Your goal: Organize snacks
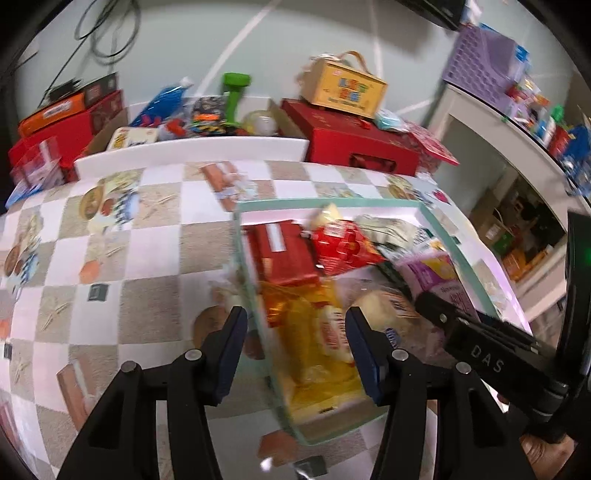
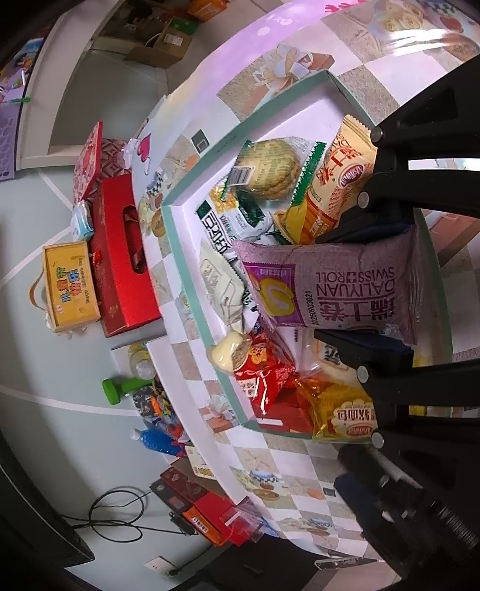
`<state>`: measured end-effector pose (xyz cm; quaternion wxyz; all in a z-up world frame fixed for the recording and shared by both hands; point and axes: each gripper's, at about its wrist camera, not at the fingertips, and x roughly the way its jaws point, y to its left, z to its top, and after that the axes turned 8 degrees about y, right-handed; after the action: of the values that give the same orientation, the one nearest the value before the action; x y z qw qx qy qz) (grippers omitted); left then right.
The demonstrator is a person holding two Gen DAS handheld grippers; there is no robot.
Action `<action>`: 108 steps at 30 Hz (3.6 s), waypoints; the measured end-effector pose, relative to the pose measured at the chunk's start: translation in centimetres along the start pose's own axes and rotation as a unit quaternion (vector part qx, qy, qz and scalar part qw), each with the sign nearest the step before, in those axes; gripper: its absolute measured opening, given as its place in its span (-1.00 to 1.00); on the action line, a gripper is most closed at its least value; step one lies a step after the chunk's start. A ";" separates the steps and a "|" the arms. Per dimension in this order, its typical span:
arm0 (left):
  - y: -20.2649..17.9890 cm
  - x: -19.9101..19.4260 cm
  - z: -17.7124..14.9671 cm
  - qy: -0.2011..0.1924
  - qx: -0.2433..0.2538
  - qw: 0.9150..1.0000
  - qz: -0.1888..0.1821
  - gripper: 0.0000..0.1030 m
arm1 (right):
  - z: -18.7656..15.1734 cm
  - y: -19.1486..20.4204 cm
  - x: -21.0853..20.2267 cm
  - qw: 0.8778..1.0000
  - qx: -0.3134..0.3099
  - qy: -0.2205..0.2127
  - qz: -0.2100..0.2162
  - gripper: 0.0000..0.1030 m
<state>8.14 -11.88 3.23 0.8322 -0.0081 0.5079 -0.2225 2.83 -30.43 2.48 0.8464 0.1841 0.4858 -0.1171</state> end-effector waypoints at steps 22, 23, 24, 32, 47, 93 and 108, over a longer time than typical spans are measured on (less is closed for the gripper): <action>3.6 1.7 -0.5 0.036 -0.053 0.996 0.067 0.62 | 0.0 0.6 -0.7 1.000 -0.020 -0.008 -0.016 0.29; 3.6 1.6 -0.4 0.034 -0.052 0.996 0.067 0.62 | 0.1 0.7 -1.0 1.000 -0.021 -0.011 -0.017 0.29; 3.5 1.4 -0.4 0.032 -0.051 0.996 0.068 0.62 | 0.1 0.7 -1.1 1.000 -0.022 -0.013 -0.017 0.29; 3.4 1.5 -0.4 0.027 -0.048 0.995 0.085 0.74 | 0.0 0.9 -0.7 0.999 -0.027 -0.001 -0.022 0.40; 4.4 1.9 -0.6 0.019 -0.058 0.990 0.127 0.98 | -0.3 2.0 0.5 0.998 -0.059 0.001 -0.024 1.00; 7.0 -4.9 -9.0 0.027 -0.101 0.969 0.226 0.98 | -6.5 6.4 -4.2 0.992 -0.126 -0.011 -0.015 1.00; 7.5 -5.2 -11.1 0.036 -0.113 0.970 0.211 0.98 | -10.0 5.3 -3.5 0.991 -0.132 0.025 -0.029 1.00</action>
<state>-0.54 -0.83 0.46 0.8349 0.0129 0.5500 0.0165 -4.76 -21.30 1.96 0.8472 0.0595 0.5230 -0.0718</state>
